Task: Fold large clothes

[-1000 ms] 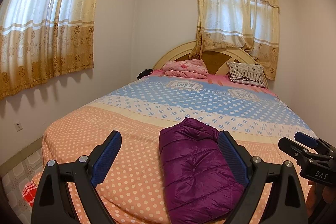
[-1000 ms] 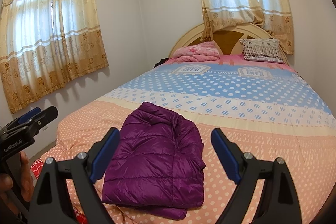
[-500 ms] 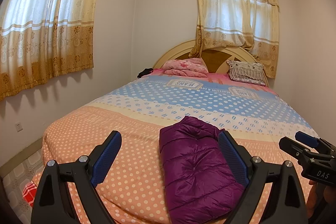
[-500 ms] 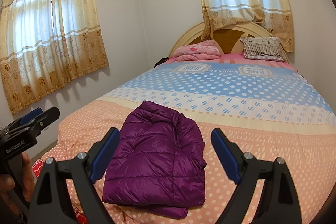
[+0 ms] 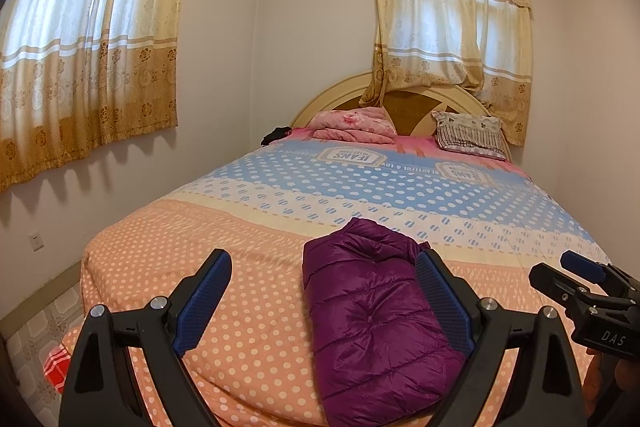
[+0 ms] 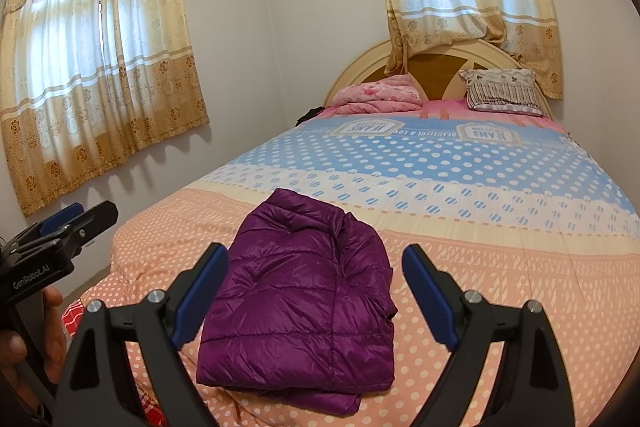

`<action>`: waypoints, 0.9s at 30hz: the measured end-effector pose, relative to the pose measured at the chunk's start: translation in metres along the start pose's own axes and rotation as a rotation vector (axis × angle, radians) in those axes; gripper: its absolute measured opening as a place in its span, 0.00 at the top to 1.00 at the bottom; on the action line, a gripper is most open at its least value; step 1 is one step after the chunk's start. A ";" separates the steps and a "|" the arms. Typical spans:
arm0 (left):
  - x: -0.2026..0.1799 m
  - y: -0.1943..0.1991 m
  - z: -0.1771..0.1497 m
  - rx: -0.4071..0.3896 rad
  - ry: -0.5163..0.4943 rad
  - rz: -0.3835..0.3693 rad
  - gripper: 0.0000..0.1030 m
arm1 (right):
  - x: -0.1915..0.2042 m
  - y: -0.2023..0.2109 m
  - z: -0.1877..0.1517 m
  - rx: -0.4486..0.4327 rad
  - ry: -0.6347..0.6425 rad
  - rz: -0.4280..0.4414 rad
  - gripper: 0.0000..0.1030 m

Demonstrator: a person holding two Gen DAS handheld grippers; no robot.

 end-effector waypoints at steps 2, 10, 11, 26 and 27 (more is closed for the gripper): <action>-0.002 0.001 0.000 0.001 -0.006 -0.018 0.09 | 0.002 -0.001 -0.001 0.001 0.001 0.001 0.12; -0.002 0.001 0.000 0.002 -0.004 -0.009 0.09 | 0.003 -0.001 -0.002 -0.002 0.003 0.004 0.12; -0.002 0.000 -0.001 0.003 -0.005 -0.009 0.09 | 0.003 0.000 -0.001 -0.002 0.004 0.005 0.12; -0.007 -0.003 -0.006 0.006 -0.026 0.005 0.09 | 0.005 0.001 -0.002 0.004 0.009 0.012 0.12; -0.007 -0.003 -0.006 0.000 -0.029 0.007 0.09 | 0.005 0.000 -0.001 0.002 0.008 0.012 0.12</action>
Point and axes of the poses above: each gripper's, at about its wrist camera, not at the fingertips, and y roughly against the way its jaws point, x to its left, z to its top, the point moved 3 cm from there along -y, roughly the way its jaws point, and after that the axes turned 14 degrees about z, right-handed, at the moved point
